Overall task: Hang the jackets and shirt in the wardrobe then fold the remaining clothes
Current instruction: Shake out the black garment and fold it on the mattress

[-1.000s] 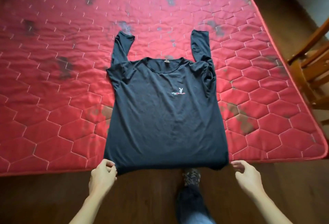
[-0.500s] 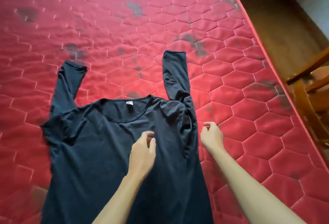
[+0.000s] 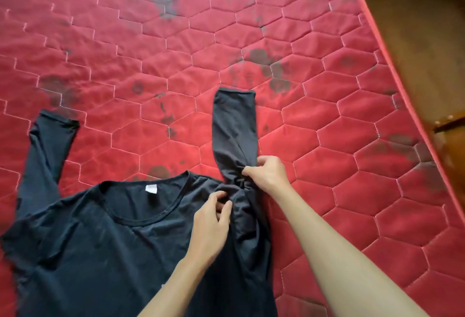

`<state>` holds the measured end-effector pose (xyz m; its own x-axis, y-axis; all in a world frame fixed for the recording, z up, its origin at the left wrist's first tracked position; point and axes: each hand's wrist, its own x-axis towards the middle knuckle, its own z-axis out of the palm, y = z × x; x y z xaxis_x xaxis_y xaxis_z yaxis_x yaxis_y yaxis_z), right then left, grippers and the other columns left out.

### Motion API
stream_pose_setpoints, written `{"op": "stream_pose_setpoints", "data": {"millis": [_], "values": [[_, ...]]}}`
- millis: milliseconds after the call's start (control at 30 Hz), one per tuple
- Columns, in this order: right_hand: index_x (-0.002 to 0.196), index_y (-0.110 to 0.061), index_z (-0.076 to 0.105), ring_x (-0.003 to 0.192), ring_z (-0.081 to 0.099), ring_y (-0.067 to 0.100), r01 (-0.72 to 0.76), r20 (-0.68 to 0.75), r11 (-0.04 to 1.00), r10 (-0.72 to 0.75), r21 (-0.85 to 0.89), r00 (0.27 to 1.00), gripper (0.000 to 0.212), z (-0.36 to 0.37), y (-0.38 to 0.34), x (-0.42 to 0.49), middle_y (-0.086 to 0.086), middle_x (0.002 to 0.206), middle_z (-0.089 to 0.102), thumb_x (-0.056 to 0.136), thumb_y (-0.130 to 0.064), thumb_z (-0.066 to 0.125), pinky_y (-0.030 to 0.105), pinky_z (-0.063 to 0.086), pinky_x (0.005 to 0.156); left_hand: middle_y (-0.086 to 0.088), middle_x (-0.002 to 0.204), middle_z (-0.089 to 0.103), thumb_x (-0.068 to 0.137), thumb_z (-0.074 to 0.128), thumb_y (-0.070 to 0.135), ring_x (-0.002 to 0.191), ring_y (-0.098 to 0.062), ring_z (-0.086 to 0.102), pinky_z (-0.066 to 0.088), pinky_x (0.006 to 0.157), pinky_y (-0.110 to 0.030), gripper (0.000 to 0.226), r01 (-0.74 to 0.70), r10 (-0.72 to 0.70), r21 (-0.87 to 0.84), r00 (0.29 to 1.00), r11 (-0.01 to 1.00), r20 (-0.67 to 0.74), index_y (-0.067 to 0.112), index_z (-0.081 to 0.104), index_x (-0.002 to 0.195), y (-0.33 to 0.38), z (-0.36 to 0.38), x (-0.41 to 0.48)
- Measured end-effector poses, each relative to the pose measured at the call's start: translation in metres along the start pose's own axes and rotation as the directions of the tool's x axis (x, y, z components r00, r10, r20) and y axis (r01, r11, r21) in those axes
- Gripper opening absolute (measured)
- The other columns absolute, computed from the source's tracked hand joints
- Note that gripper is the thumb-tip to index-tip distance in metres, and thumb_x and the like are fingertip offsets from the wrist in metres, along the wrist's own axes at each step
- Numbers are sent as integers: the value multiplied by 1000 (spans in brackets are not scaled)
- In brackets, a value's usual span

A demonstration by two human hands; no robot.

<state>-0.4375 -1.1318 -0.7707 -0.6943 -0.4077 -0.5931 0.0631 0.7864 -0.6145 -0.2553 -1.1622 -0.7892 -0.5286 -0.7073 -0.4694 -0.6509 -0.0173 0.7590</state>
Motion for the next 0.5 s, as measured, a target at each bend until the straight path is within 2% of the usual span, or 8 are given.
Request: {"op": "stream_pose_setpoints", "data": {"millis": [100, 167, 233, 267, 367, 433, 467, 500], "values": [[69, -15, 66, 56, 46, 7, -23, -123, 909, 82, 417, 989, 11, -45, 11, -4, -8, 59, 56, 78, -12, 69, 17, 34, 46, 5, 81, 68, 97, 58, 31, 70, -14, 68, 57, 74, -43, 14, -15, 14, 88, 1000, 996, 8, 32, 58, 111, 9, 0, 8], [68, -16, 63, 56, 49, 7, -94, -120, 725, 238, 683, 964, 14, -89, 23, -8, -7, 61, 57, 79, -7, 66, 18, 39, 51, 5, 78, 66, 97, 59, 29, 69, -15, 67, 56, 75, -43, 11, -17, 18, 129, 1000, 992, -9, 30, 57, 108, 14, 3, 9], [77, -11, 64, 69, 58, 17, -136, -35, 465, 342, 875, 939, 9, -132, 42, -13, 4, 77, 63, 79, -2, 63, 27, 48, 65, 6, 76, 64, 96, 60, 27, 71, -17, 64, 53, 76, -44, 14, -36, 42, 201, 999, 979, -27, 25, 57, 109, 20, 6, 9], [83, -8, 64, 73, 60, 22, -139, -5, 378, 355, 915, 935, 9, -150, 51, -17, 10, 84, 64, 79, 0, 60, 31, 51, 69, 6, 75, 63, 96, 61, 27, 72, -18, 62, 51, 76, -43, 16, -47, 57, 246, 998, 968, -34, 22, 57, 110, 21, 7, 8], [91, -4, 65, 80, 65, 27, -72, -23, 270, 333, 960, 943, 14, -193, 80, -34, 13, 89, 69, 82, 0, 56, 35, 55, 78, 6, 76, 61, 95, 62, 27, 75, -20, 61, 50, 77, -43, 20, -60, 71, 319, 997, 946, -25, 20, 55, 112, 24, 8, 10], [83, -6, 65, 77, 68, 24, -10, -52, 180, 336, 984, 940, 11, -216, 98, -46, 8, 79, 71, 85, -1, 55, 32, 58, 75, 6, 77, 61, 94, 64, 25, 75, -19, 61, 51, 78, -43, 23, -66, 73, 356, 997, 932, -7, 19, 54, 113, 25, 10, 10], [79, -8, 64, 75, 69, 22, 39, -71, 101, 342, 994, 937, 11, -228, 106, -52, 5, 75, 70, 82, 0, 58, 31, 59, 72, 6, 77, 61, 92, 66, 25, 75, -19, 62, 51, 78, -43, 25, -61, 65, 374, 998, 926, 2, 19, 54, 113, 24, 9, 10], [77, -9, 65, 75, 70, 21, 80, -102, 79, 337, 994, 936, 11, -236, 112, -59, 5, 75, 70, 74, 2, 64, 32, 60, 71, 6, 77, 61, 91, 68, 24, 75, -19, 62, 52, 78, -44, 27, -61, 64, 389, 998, 919, 5, 19, 53, 113, 25, 9, 10]]}}
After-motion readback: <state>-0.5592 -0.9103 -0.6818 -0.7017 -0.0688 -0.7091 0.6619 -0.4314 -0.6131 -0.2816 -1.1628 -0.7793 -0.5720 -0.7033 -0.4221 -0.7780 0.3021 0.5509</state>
